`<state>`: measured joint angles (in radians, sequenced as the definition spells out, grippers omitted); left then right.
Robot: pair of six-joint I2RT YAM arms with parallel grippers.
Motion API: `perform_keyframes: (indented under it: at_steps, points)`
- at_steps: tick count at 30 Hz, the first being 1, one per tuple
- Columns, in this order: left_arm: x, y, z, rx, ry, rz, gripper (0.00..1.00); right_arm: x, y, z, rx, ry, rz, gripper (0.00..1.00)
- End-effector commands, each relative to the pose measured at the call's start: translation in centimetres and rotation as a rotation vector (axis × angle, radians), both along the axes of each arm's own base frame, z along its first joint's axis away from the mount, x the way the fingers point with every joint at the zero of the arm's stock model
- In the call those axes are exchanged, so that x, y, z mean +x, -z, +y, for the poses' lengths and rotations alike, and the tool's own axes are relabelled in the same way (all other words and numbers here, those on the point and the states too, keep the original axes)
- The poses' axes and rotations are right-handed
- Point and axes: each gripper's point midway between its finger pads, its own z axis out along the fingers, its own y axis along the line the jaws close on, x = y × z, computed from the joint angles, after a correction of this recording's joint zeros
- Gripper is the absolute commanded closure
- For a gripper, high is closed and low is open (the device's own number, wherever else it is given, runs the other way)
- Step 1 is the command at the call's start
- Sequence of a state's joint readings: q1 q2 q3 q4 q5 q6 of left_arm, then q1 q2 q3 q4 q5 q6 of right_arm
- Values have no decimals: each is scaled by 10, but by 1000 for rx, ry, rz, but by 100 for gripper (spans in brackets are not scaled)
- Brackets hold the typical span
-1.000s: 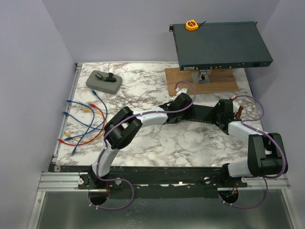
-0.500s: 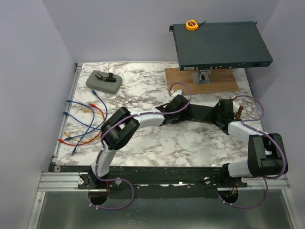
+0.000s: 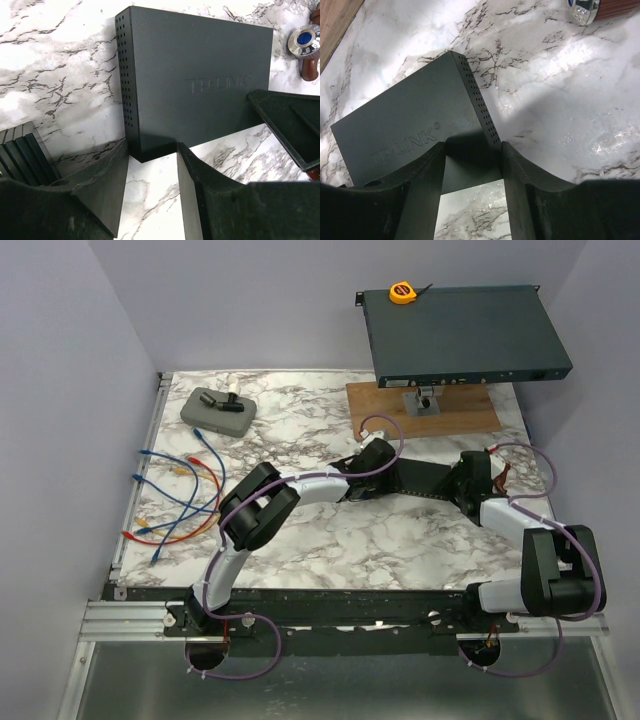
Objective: Pull the plug from the switch port
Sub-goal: Move the switch port to the center of the board.
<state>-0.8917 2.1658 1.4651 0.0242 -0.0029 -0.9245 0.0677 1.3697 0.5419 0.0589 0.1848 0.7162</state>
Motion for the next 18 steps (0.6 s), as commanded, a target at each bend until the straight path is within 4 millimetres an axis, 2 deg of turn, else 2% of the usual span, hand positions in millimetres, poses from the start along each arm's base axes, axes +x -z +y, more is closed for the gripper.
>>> perform_keyframes:
  at_steps: [1,12,18]
  points:
    - [-25,0,-13,-32,109,19,61,-16,9,12,70,-20,31,52]
    - [-71,-1,-8,-32,217,24,64,-55,19,26,173,-23,87,54]
    - [-103,3,3,-26,295,34,64,-77,13,28,199,-25,88,54]
